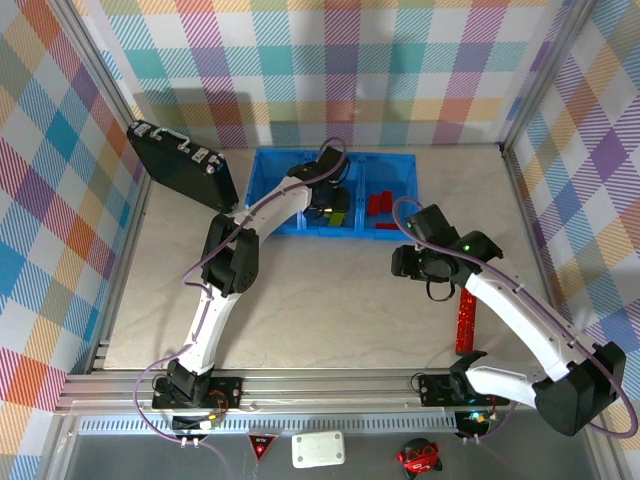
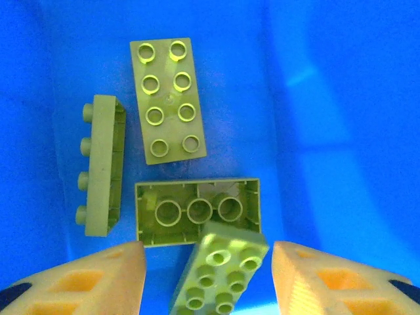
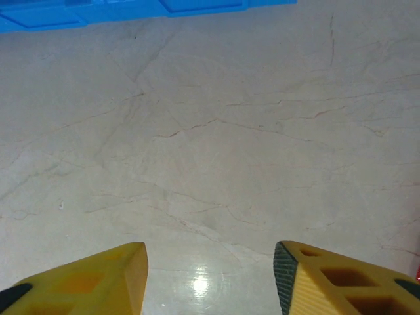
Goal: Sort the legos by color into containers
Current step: Place the lego in the container, then reset both arms
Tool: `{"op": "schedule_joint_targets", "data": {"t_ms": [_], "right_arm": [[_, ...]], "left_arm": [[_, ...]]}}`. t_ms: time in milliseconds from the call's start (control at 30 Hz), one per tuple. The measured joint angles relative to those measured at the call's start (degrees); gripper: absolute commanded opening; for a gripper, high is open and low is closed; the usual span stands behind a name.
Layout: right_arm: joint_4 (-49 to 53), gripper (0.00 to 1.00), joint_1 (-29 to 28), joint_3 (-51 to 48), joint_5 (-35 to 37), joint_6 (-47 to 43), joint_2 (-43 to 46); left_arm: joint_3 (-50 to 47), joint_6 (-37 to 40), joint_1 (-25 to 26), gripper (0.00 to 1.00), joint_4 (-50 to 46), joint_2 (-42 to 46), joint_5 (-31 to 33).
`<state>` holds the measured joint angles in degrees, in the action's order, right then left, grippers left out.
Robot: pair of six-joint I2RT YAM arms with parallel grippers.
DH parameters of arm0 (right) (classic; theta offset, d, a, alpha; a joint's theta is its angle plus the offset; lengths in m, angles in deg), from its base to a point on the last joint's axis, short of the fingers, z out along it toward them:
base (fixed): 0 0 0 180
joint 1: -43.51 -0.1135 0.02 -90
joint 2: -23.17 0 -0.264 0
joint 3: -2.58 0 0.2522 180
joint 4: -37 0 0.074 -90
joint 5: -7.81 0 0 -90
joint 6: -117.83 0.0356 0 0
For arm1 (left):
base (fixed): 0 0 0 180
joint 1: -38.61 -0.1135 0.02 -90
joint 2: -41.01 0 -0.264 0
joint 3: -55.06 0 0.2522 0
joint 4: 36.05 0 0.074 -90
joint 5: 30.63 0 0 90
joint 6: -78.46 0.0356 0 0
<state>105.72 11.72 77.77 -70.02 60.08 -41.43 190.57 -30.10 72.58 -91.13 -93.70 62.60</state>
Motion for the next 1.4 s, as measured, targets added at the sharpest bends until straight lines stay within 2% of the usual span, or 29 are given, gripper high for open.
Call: {"op": "schedule_joint_targets", "data": {"t_ms": [167,300,367,433,600,833,967,1200,1400], "right_arm": [[-0.74,0.7,1.09,-0.31,2.93,-1.6,0.76],[-3.34,0.91,2.45,-2.6,5.7,-3.48,1.7],[-4.52,1.0,3.52,-3.8,7.1,-4.55,1.81],[-5.9,0.99,5.01,-5.14,8.5,-5.73,1.81],[-9.99,0.99,9.11,-8.52,10.01,-8.13,1.81],[-17.05,0.99,13.92,-14.01,12.76,-11.08,1.81],[-23.78,0.99,15.82,-18.38,14.6,-13.42,1.81],[-41.55,0.99,17.99,-28.72,16.9,-19.93,-0.46],[-58.14,0.99,20.33,-33.79,16.74,-23.76,-6.01]], "left_arm": [[-0.83,0.22,0.0,0.6,0.24,2.32,-0.66],[-8.92,1.11,0.0,0.66,2.45,11.69,-0.46],[-14.64,1.57,0.0,0.72,4.13,18.08,0.37],[-21.03,2.08,0.0,0.84,6.08,25.03,1.75],[-36.35,1.73,-0.07,1.0,9.6,39.34,7.21],[-55.36,1.46,-0.9,1.0,10.01,52.78,17.44],[-63.49,1.49,-3.37,1.0,10.16,59.93,23.5],[-78.38,1.73,-13.7,1.0,13.73,70.25,31.1],[-89.42,4.92,-22.75,1.0,24.11,71.47,30.69]]}}
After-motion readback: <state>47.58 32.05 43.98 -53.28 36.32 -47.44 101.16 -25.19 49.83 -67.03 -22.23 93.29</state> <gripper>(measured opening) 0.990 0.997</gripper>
